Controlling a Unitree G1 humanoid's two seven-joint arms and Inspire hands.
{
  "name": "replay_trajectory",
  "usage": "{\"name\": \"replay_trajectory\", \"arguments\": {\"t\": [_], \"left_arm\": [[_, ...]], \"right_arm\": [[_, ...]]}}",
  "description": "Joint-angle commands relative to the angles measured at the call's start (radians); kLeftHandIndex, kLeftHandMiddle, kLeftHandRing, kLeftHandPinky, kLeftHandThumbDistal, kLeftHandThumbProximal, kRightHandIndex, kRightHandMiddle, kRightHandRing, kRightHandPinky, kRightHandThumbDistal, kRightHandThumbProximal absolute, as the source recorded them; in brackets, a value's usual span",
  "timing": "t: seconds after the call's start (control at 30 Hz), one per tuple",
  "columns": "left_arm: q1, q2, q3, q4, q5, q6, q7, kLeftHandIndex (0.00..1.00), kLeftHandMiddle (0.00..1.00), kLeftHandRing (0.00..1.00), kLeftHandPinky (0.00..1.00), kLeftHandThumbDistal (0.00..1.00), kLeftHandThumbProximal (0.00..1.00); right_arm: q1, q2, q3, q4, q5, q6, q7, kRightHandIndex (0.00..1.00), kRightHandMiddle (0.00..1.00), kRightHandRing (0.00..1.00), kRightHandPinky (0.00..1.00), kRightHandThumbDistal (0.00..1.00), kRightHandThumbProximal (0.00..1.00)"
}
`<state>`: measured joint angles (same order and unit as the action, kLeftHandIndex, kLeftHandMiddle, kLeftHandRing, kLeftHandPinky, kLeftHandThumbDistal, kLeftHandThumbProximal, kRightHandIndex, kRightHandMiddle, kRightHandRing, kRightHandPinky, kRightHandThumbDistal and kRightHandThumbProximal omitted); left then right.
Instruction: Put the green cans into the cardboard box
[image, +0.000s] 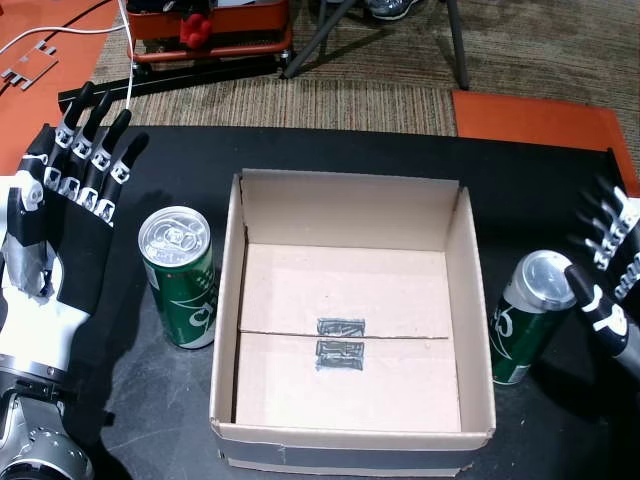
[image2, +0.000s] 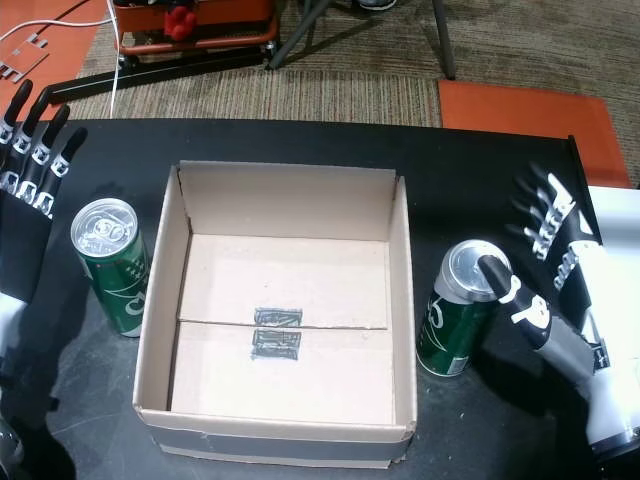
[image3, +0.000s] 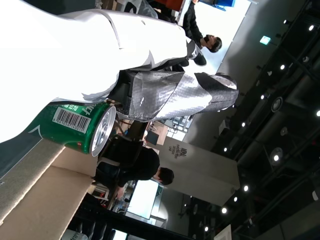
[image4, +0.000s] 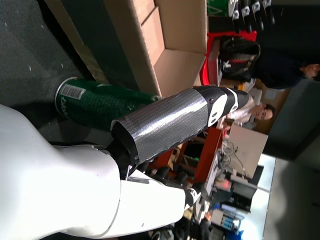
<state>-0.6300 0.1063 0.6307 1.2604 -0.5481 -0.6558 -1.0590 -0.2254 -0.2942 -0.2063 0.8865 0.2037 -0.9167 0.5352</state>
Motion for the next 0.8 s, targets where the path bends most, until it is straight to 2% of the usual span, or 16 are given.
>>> {"name": "replay_trajectory", "arguments": {"t": [0.0,0.53,0.77], "left_arm": [[0.0,0.009,0.002,-0.001,-0.002,-0.012,-0.013,0.97,1.0,1.0,1.0,0.46,1.0],[0.0,0.014,0.002,0.001,0.0,-0.015,-0.003,0.98,1.0,1.0,1.0,0.48,1.0],[0.003,0.013,-0.003,-0.001,0.008,-0.027,0.012,0.98,1.0,1.0,1.0,0.53,1.0]], "right_arm": [[-0.001,-0.012,0.004,0.015,-0.002,0.002,0.01,0.87,0.93,0.95,1.0,1.0,0.6],[-0.059,-0.008,0.014,0.166,-0.015,0.01,0.059,0.88,0.93,0.95,1.0,1.0,0.63],[-0.091,-0.019,0.004,0.237,-0.026,0.01,0.066,0.89,0.94,0.95,1.0,1.0,0.64]]}}
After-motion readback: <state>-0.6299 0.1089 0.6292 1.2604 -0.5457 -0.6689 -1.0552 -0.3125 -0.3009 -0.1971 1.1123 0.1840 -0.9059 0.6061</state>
